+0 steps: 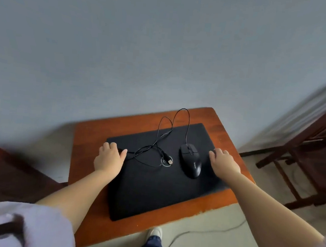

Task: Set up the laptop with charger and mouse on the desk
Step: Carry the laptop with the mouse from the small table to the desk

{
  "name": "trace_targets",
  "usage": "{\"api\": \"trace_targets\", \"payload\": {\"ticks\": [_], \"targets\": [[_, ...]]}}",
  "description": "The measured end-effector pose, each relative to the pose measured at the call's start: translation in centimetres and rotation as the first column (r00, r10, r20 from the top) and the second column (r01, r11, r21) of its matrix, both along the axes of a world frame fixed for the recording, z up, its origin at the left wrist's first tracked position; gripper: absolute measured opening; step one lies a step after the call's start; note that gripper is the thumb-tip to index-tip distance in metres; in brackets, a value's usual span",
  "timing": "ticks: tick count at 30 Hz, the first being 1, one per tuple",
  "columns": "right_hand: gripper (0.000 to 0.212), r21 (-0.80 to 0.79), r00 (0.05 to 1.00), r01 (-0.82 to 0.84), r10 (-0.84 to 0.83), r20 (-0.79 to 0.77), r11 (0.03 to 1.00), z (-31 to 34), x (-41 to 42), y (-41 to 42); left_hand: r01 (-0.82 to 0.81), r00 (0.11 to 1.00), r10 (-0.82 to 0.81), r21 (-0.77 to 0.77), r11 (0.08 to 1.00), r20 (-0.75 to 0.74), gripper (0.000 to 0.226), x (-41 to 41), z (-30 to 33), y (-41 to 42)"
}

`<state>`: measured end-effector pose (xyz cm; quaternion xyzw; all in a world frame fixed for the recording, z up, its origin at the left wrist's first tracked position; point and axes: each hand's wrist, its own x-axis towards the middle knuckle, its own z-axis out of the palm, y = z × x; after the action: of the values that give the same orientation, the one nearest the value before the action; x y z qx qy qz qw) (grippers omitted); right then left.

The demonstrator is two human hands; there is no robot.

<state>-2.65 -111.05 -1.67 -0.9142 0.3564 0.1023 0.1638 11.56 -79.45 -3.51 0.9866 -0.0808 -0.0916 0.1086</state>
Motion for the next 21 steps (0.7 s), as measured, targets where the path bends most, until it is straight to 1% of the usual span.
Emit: {"api": "trace_targets", "payload": {"ticks": [2, 4, 5, 7, 8, 9, 12, 14, 16, 19, 20, 21], "targets": [[0.050, 0.019, 1.000, 0.000, 0.000, -0.016, 1.000, -0.8, 1.2, -0.9, -0.083, 0.996, 0.083, -0.023, 0.996, 0.009, 0.046, -0.1, -0.4, 0.0], [0.051, 0.056, 0.999, 0.018, -0.016, -0.032, 0.998, -1.4, 2.2, -1.5, -0.190, 0.982, 0.189, -0.076, 0.979, -0.011, 0.046, -0.5, -0.7, -0.1], [0.051, 0.077, 0.999, 0.033, -0.030, -0.040, 0.996, -1.7, 2.6, -1.8, -0.253, 0.967, 0.250, -0.119, 0.960, -0.042, 0.048, -0.8, -0.9, -0.1], [0.054, 0.105, 0.997, 0.069, -0.064, -0.044, 0.992, -2.3, 3.3, -2.3, -0.392, 0.919, 0.373, -0.210, 0.896, -0.127, 0.060, -1.2, -1.3, -0.2], [0.056, 0.120, 0.995, 0.091, -0.086, -0.049, 0.989, -2.7, 3.7, -2.6, -0.455, 0.889, 0.425, -0.228, 0.861, -0.170, 0.066, -1.3, -1.5, -0.4], [0.058, 0.138, 0.992, 0.122, -0.115, -0.056, 0.983, -3.0, 4.0, -2.8, -0.497, 0.865, 0.461, -0.213, 0.841, -0.199, 0.068, -1.2, -1.7, -0.5], [0.065, 0.201, 0.971, 0.238, -0.229, -0.066, 0.950, -3.8, 4.8, -3.4, -0.562, 0.809, 0.517, -0.108, 0.820, -0.278, 0.069, -0.4, -2.1, -0.6], [0.070, 0.222, 0.956, 0.294, -0.282, -0.082, 0.930, -4.2, 5.3, -3.5, -0.595, 0.778, 0.534, -0.116, 0.795, -0.332, 0.065, 0.2, -2.1, -0.5], [0.073, 0.215, 0.954, 0.297, -0.281, -0.104, 0.930, -4.5, 5.6, -3.6, -0.662, 0.732, 0.574, -0.180, 0.728, -0.368, 0.056, 0.5, -2.5, -0.4], [0.074, 0.247, 0.955, 0.297, -0.285, -0.081, 0.922, -4.7, 5.6, -3.8, -0.749, 0.656, 0.602, -0.301, 0.590, -0.455, 0.056, 1.0, -2.5, -0.3], [0.074, 0.259, 0.954, 0.298, -0.292, -0.062, 0.919, -4.7, 5.5, -3.9, -0.756, 0.650, 0.587, -0.334, 0.563, -0.483, 0.057, 1.2, -2.3, -0.3], [0.074, 0.266, 0.953, 0.301, -0.301, -0.042, 0.916, -4.5, 5.4, -4.0, -0.747, 0.661, 0.564, -0.362, 0.557, -0.495, 0.058, 1.5, -2.0, -0.4]]}}
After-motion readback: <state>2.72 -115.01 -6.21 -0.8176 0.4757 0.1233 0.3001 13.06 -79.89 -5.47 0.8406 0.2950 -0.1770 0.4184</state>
